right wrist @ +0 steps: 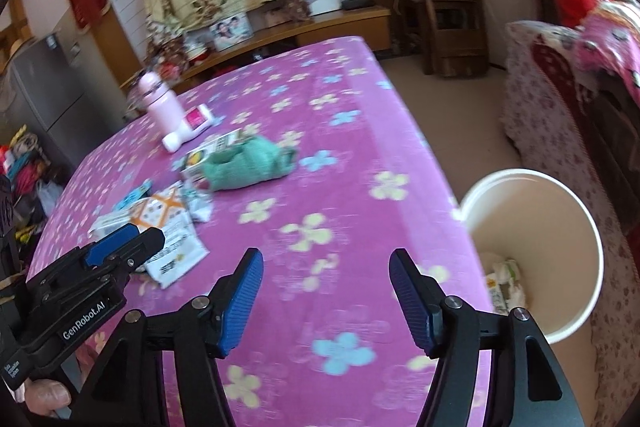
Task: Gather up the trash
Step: 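Return both open tools to the remaining trash on the table, then grasp the orange-patterned wrapper with the right tool while the left tool reaches the white box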
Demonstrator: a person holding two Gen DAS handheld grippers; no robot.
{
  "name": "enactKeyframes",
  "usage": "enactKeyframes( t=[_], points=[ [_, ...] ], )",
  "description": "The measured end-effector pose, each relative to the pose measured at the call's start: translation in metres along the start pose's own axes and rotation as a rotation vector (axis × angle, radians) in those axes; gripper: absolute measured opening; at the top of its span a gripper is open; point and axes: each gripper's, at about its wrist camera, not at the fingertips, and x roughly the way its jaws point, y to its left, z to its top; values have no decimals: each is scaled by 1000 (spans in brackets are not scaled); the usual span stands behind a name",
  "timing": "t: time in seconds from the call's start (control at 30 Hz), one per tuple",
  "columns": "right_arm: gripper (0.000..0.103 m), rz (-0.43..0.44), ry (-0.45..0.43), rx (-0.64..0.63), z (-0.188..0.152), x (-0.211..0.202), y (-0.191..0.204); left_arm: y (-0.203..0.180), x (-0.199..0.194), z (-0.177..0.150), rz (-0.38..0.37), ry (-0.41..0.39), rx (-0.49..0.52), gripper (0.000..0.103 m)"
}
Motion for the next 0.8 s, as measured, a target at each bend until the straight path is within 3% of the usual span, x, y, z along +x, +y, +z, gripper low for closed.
enactKeyframes(
  t=[0.23, 0.3, 0.37, 0.47, 0.53, 0.63, 0.8],
  points=[
    [64, 57, 40, -55, -2, 19, 40, 58, -13, -2, 53, 6, -66, 42],
    [70, 76, 59, -70, -3, 27, 51, 77, -16, -4, 63, 7, -84, 42],
    [71, 101, 80, -84, -5, 36, 63, 94, -19, -5, 66, 9, -93, 52],
    [71, 124, 110, -120, -4, 50, 82, 120, -24, -6, 51, 6, -100, 62],
    [71, 148, 127, -146, -4, 59, 93, 133, -23, -5, 48, 16, -99, 64],
    [80, 187, 161, -192, -4, 80, 114, 153, -19, -1, 22, 61, -95, 64],
    [80, 216, 197, -290, 1, 115, 144, 176, -13, 4, -68, 103, -121, 65]
  ],
)
